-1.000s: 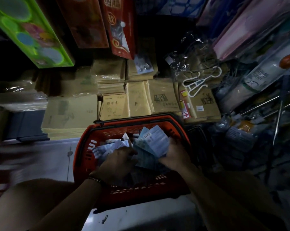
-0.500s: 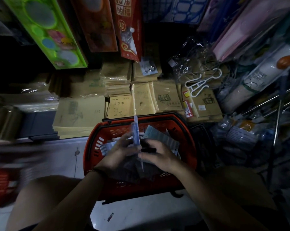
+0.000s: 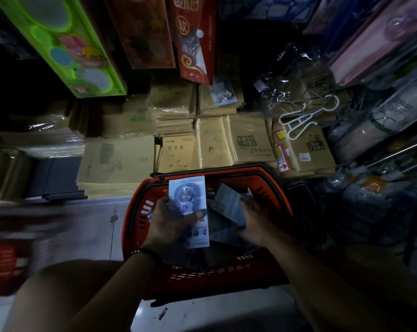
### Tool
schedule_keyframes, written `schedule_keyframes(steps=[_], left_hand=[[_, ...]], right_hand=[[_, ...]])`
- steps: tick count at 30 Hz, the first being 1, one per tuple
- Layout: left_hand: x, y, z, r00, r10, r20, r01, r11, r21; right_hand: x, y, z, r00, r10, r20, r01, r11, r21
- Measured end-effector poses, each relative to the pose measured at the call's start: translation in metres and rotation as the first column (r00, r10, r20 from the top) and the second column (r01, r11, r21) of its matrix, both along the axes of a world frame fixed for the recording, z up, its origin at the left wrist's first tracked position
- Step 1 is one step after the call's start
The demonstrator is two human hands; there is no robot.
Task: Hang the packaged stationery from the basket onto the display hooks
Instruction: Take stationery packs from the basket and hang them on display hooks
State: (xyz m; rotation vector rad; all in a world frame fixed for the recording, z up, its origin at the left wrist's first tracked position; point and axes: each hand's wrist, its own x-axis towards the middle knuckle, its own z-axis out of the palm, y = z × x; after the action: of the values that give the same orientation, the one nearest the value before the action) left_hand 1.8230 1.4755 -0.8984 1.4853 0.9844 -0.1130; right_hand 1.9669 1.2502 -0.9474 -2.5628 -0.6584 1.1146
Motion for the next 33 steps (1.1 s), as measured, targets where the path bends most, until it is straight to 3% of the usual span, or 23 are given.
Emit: schedule_keyframes(steps=[2,5,9,12,15,18,25,29,33], left_hand=[[-0.002,0.002,0.005,0.999,-0.018,0.04,0.017,1.0,0.01],[-0.004,0.007,0.007,0.997,-0.013,0.072,0.013,1.0,-0.003],[-0.004,0.01,0.007,0.995,0.017,0.094,-0.018,1.0,0.016],[-0.004,0.006,0.011,0.992,0.068,0.11,-0.067,0.998,-0.014],[-0.001,0.001,0.019,0.988,0.131,0.083,-0.128,0.991,-0.037],[-0.001,-0.004,0.022,0.985,0.162,0.059,-0.157,0.984,-0.083],[-0.009,-0.015,0.029,0.982,0.145,0.12,-0.109,0.958,-0.264],[-0.012,-0.012,0.028,0.992,0.053,0.113,-0.036,0.988,-0.15],[-0.013,-0.009,0.025,0.967,0.196,0.163,-0.186,0.98,-0.075]], right_hand=[[-0.005,-0.002,-0.008,0.999,0.019,0.028,-0.018,0.999,-0.03],[0.0,-0.003,-0.007,0.994,-0.096,0.056,0.096,0.995,-0.013],[0.012,-0.005,0.007,0.977,-0.16,0.138,0.151,0.986,0.073],[0.015,-0.013,0.017,0.969,-0.239,0.061,0.221,0.95,0.219],[0.011,-0.022,0.028,0.949,-0.297,-0.111,0.314,0.833,0.455],[0.001,-0.026,0.039,0.912,-0.337,-0.233,0.409,0.716,0.566],[-0.008,-0.024,0.057,0.818,-0.506,-0.274,0.552,0.556,0.621],[-0.008,-0.022,0.066,0.725,-0.533,-0.437,0.675,0.424,0.604],[-0.009,-0.02,0.073,0.7,-0.514,-0.496,0.706,0.396,0.587]])
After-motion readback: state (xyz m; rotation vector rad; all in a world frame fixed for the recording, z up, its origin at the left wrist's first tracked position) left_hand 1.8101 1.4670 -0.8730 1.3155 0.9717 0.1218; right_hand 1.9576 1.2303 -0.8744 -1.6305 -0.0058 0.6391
